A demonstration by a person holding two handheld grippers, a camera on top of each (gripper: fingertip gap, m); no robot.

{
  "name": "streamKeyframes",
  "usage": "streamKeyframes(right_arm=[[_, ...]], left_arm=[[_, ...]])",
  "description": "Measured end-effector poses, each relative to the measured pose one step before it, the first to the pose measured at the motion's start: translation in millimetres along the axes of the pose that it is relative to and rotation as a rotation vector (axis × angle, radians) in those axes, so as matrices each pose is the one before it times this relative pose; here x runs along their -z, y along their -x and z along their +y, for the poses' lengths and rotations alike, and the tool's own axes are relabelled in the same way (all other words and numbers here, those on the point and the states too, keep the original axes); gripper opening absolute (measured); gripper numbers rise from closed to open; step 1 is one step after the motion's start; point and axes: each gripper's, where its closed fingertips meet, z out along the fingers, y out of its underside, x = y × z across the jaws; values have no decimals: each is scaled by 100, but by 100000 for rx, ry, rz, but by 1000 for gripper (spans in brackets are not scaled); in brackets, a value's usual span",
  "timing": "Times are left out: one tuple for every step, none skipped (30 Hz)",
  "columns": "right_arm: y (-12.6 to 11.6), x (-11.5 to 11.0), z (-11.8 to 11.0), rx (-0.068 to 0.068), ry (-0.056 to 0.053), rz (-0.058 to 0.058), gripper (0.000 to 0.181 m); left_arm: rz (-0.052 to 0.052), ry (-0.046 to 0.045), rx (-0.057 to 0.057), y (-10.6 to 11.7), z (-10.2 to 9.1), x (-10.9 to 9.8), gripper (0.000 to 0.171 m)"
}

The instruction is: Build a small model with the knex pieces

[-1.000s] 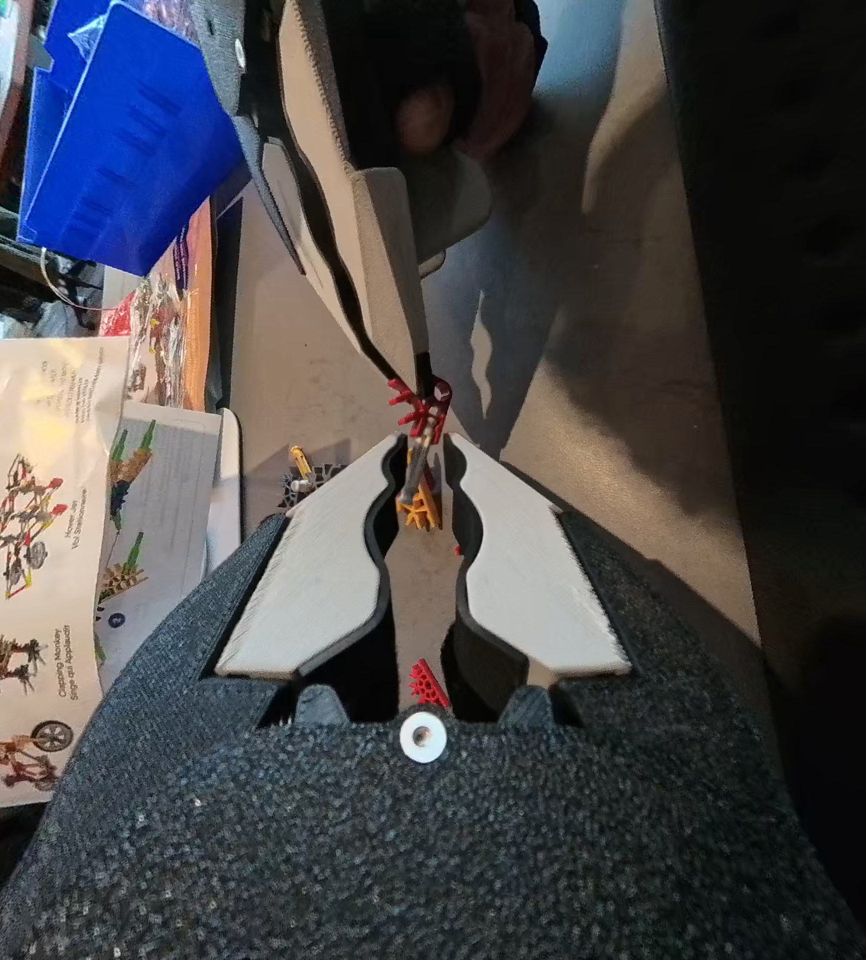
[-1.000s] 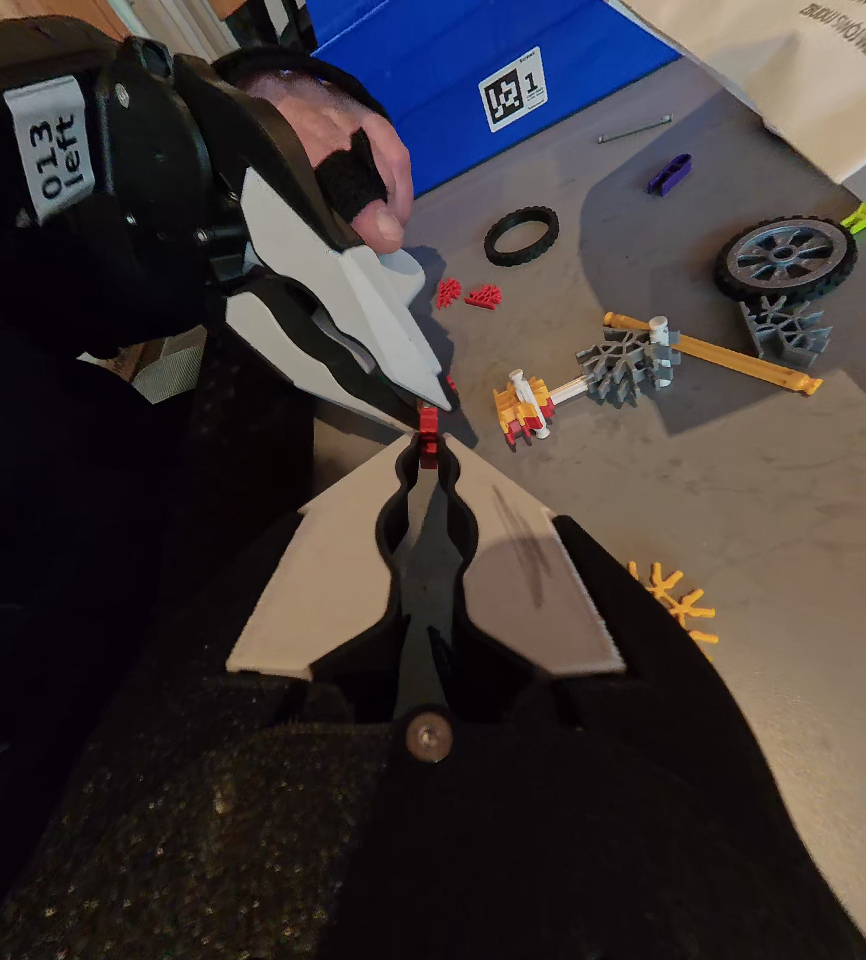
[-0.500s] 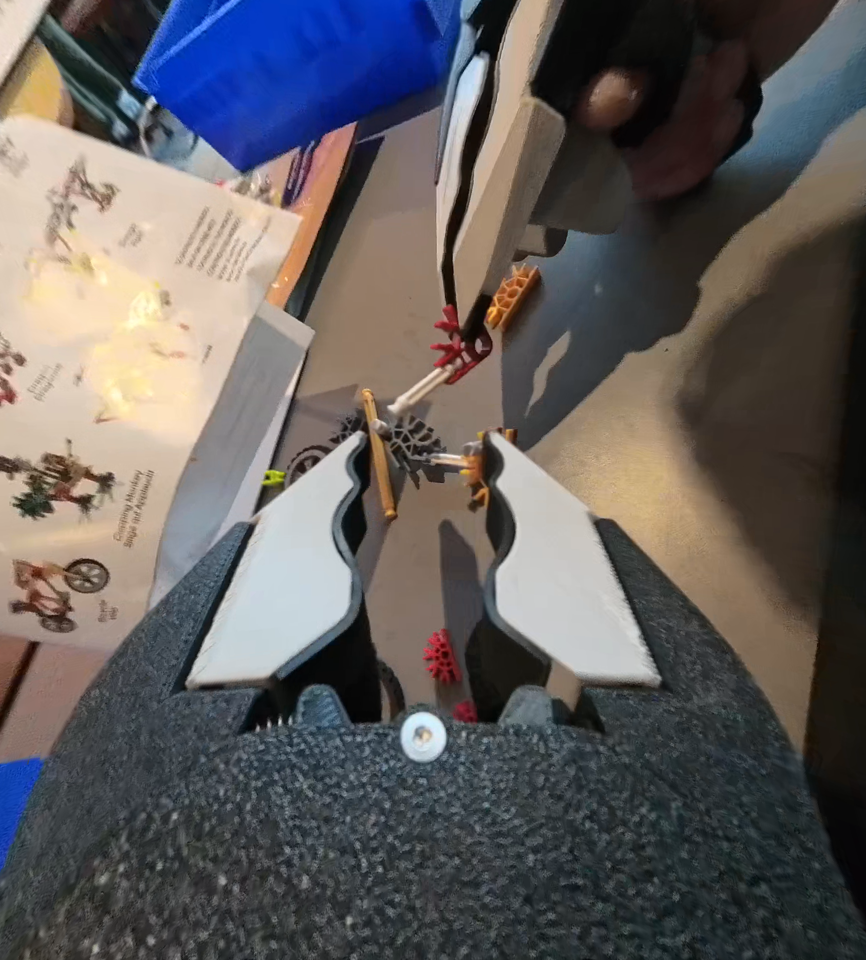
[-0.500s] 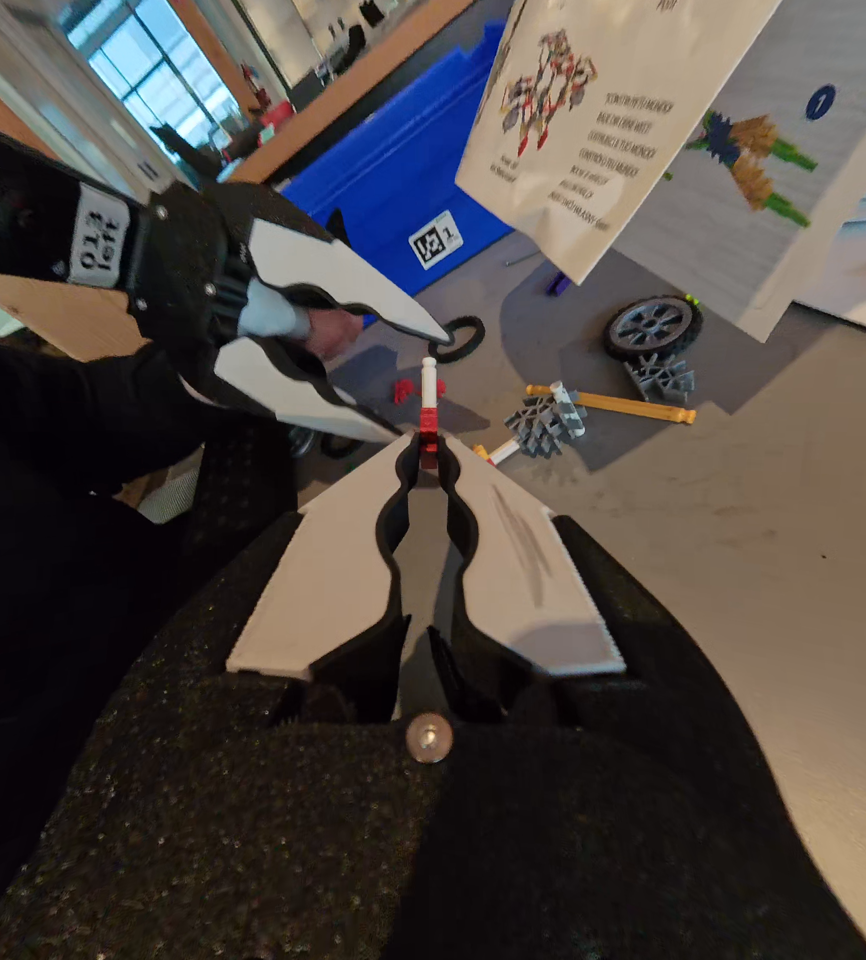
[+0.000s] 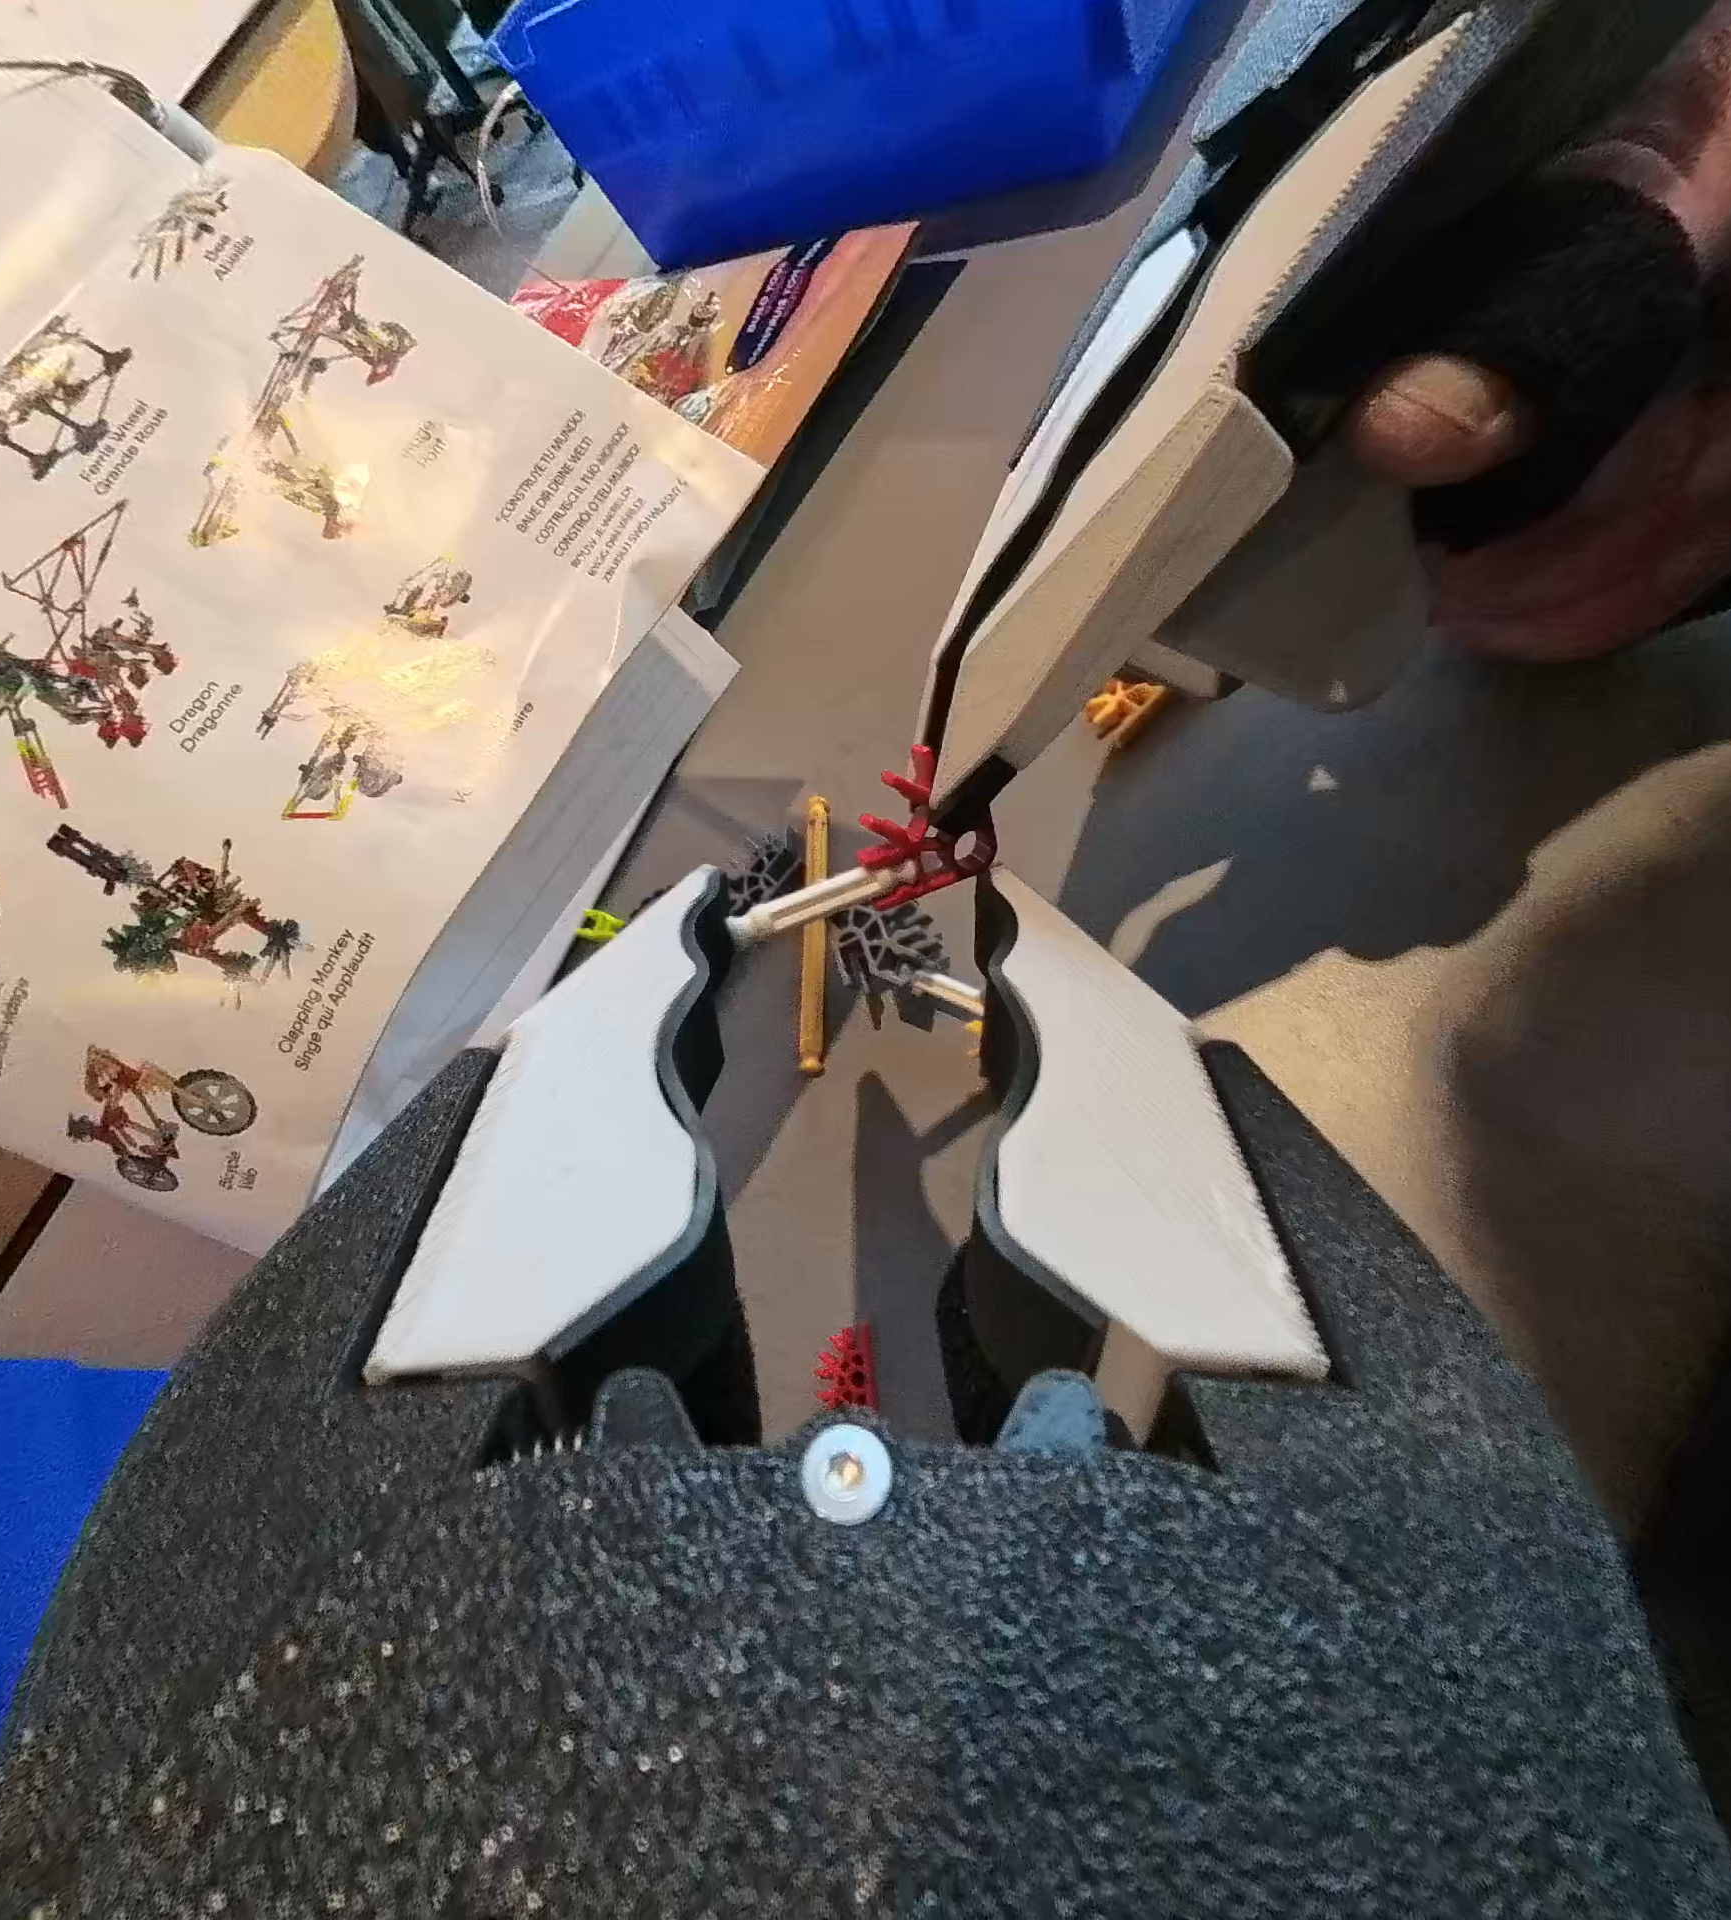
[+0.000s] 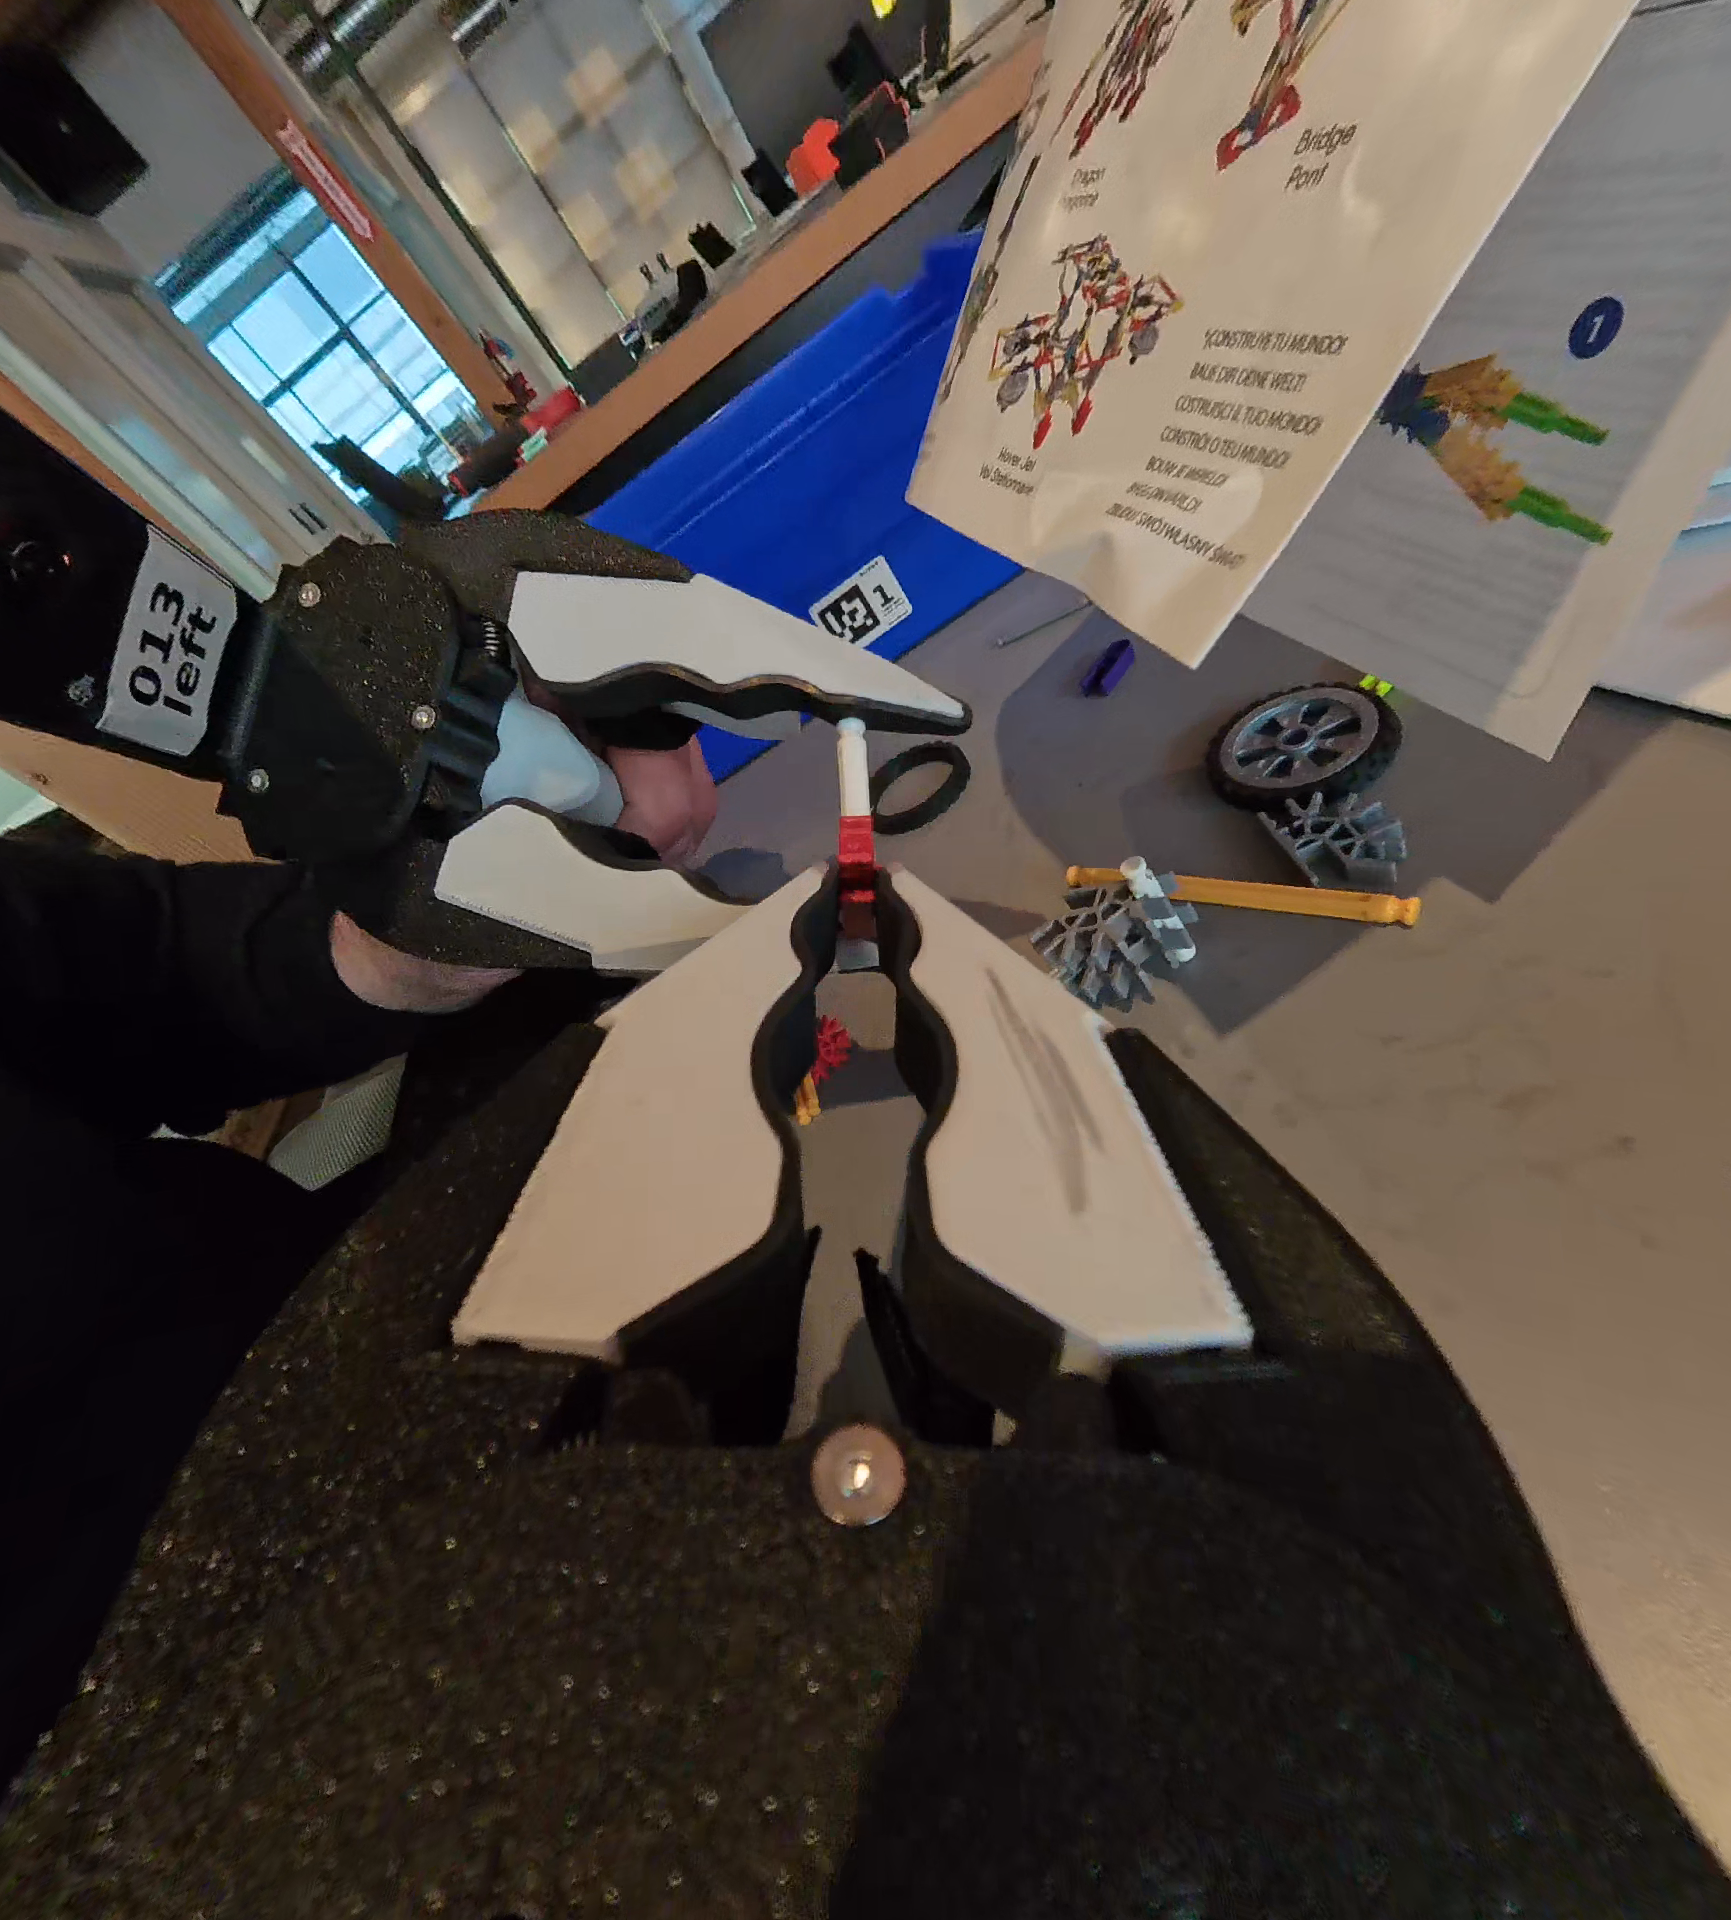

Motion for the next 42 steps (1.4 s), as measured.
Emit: streamKeyframes(right_arm=[[-59,30,-49,-391,-448,58,5],[19,60,-92,-583,-637,-428,6],[115,93,-113,-563,-526,-1039,6],[151,36,-52,-338,-67,-1072,5],[93,21,-71,721,-273,-123,5],[28,-8,-63,1760,-77,808,5],[-32,-27,-11,1336,72,808,5],[-63,3,-47,-14,-291,182,5],[-137,34,-17,-929,-166,107,5],[-110,-3,71,-1033,242,-187,5],[-49,-3,21,-653,-210,-148,5],[23,22,-66,71,-580,-172,5],[-38,56,-137,593,-654,333,5],[-127,97,-188,452,-945,798,5],[13,100,-180,-106,-847,-403,5],[165,61,-66,-209,-219,-1370,5],[117,56,-132,300,-867,-492,5],[153,25,-151,478,-985,-521,5],[261,36,-232,106,-1510,-1391,5],[307,105,-357,-626,-2079,-2129,5],[210,55,-225,-565,-1347,-1629,5],[146,-8,-53,-212,-424,-1155,5],[168,-1,-90,-248,-718,-1240,5],[160,45,-152,-285,-916,-1166,5],[154,20,-84,32,-557,-1054,5],[170,-15,-40,71,-282,-984,6],[150,-49,7,88,-61,-811,6],[56,-44,23,1,19,-307,6],[29,-33,48,-194,215,-462,7],[-5,-35,96,99,513,-21,7],[-157,-83,250,1467,1680,1380,8],[-144,-114,351,2298,2349,1502,16],[-95,-100,341,2108,2287,810,20],[-322,-37,351,2197,2425,1938,21],[-610,114,194,2412,1735,3572,22],[-647,251,-10,1511,716,3228,23],[-650,261,121,1551,1642,2946,23],[-662,247,210,2655,2063,3262,23],[-505,258,61,2174,1116,2610,23],[-396,204,40,1295,1007,2014,23],[-392,70,222,1622,1756,2365,23],[-231,-74,315,1745,2019,1775,23]], left_arm=[[-693,257,-281,89,5,-42,43],[-1610,910,-1188,275,153,-2,34],[-1,235,-1282,108,129,61,26],[1404,-542,457,-33,10,64,14],[809,-1392,-73,-31,-188,81,13],[-728,32,-1977,90,-29,15,13],[-229,708,-397,45,59,-34,14],[399,-290,534,-32,-18,-6,15],[517,-601,495,-51,-16,44,18],[59,-182,1223,42,51,94,20],[900,-753,2839,18,2,103,20],[2642,-1408,4538,-99,-71,83,20],[3220,-1926,5578,-77,-104,77,20],[3295,-2582,5746,-11,-208,108,21],[4322,-3888,5576,-102,-416,186,21],[4945,-3670,5507,-186,-432,195,21],[4256,-1563,5942,-93,-153,90,21],[4701,-2137,6229,-140,-172,47,21],[5520,-4088,7053,-261,-423,78,21],[6051,-4001,6388,-318,-433,99,20],[4997,-3881,5983,-202,-469,174,17],[3726,-2938,5042,-101,-341,111,15],[3593,-2636,3819,-162,-282,85,14],[3806,-2057,3281,-234,-190,87,12],[3612,-2625,3642,-242,-282,120,9],[3500,-3027,3391,-280,-312,99,7],[3538,-2880,3003,-301,-298,96,4],[2124,-1430,2729,-118,-114,32,3],[2163,-1086,1532,-169,-79,7,2],[1126,-477,556,-67,-43,16,2],[-215,632,-25,116,34,43,2],[494,-422,189,58,-199,158,2],[1830,-627,1630,-40,-309,247,2],[544,850,1665,156,-149,286,2],[175,3114,1093,213,200,229,2],[-306,2397,455,220,184,206,2],[-2026,2887,977,451,327,163,2],[-2343,4179,702,509,518,134,2],[-1350,4248,529,400,576,115,2],[-1799,3479,1670,516,537,65,2],[-1364,2367,1496,397,414,-19,1],[974,4251,1503,44,683,-160,1]])
